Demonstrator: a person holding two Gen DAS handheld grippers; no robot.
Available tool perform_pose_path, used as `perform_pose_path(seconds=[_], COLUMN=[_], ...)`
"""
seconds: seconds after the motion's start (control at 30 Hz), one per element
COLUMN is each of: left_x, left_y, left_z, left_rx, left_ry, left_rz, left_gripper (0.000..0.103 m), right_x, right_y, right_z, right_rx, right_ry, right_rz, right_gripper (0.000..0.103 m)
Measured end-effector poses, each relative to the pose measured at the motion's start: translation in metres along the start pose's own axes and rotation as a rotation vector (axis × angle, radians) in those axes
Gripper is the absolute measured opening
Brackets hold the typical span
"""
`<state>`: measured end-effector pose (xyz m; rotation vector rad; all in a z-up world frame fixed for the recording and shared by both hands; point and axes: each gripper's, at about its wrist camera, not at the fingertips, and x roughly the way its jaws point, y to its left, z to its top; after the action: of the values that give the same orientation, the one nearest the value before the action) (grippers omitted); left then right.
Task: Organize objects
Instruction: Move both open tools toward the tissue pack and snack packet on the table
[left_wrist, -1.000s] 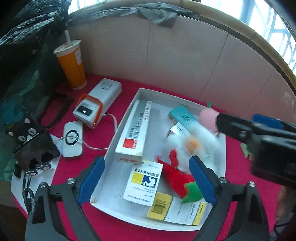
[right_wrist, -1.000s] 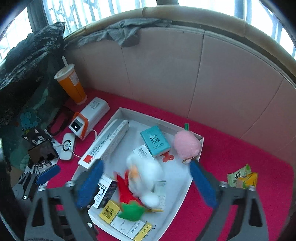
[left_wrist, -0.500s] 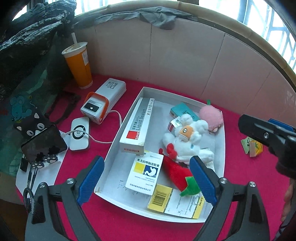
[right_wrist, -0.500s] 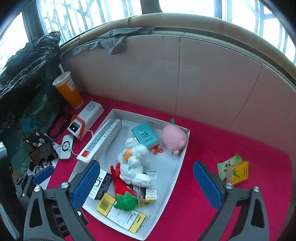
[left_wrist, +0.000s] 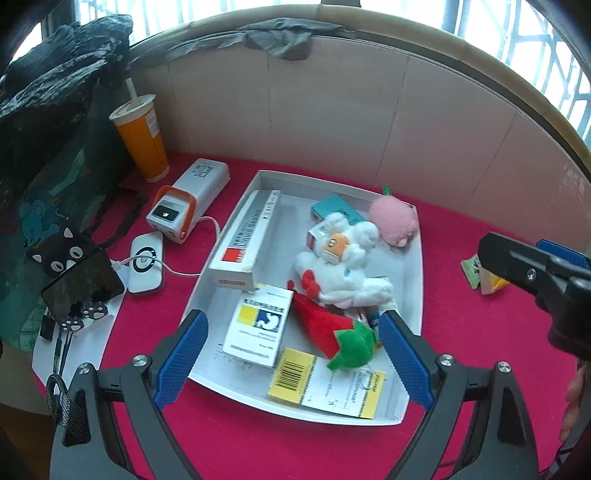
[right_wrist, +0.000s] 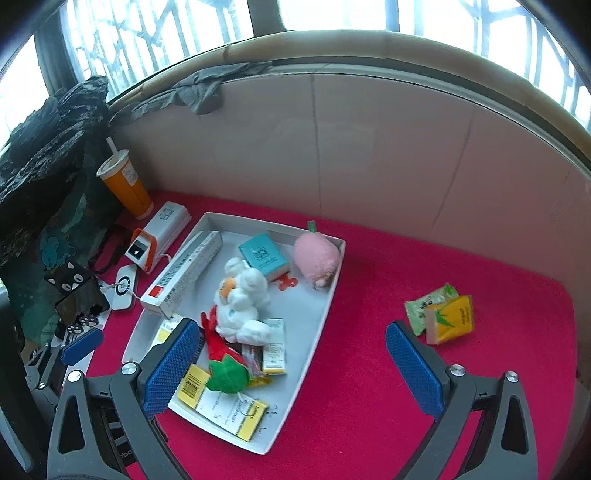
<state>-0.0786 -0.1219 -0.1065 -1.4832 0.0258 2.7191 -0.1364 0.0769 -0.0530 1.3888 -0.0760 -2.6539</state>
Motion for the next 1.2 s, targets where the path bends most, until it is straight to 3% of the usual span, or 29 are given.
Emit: perform_pose_path(seconds=[0.87, 1.2], left_x=[0.012, 0.029], left_y=[-0.113, -0.126], left_z=[0.002, 0.0], left_rx=[0.206, 0.258], left_ry=[0.018, 0.05], left_rz=[-0.072, -0.081], left_gripper=[0.093, 0.093], right_x=[-0.013, 0.035], right_y=[-0.12, -0.19], right_z=[-0.023, -0.033], right_rx=[0.219, 0.561], right_ry=[0.018, 0.152], right_rz=[-0.085, 0.03], right_gripper=[0.103, 0.103])
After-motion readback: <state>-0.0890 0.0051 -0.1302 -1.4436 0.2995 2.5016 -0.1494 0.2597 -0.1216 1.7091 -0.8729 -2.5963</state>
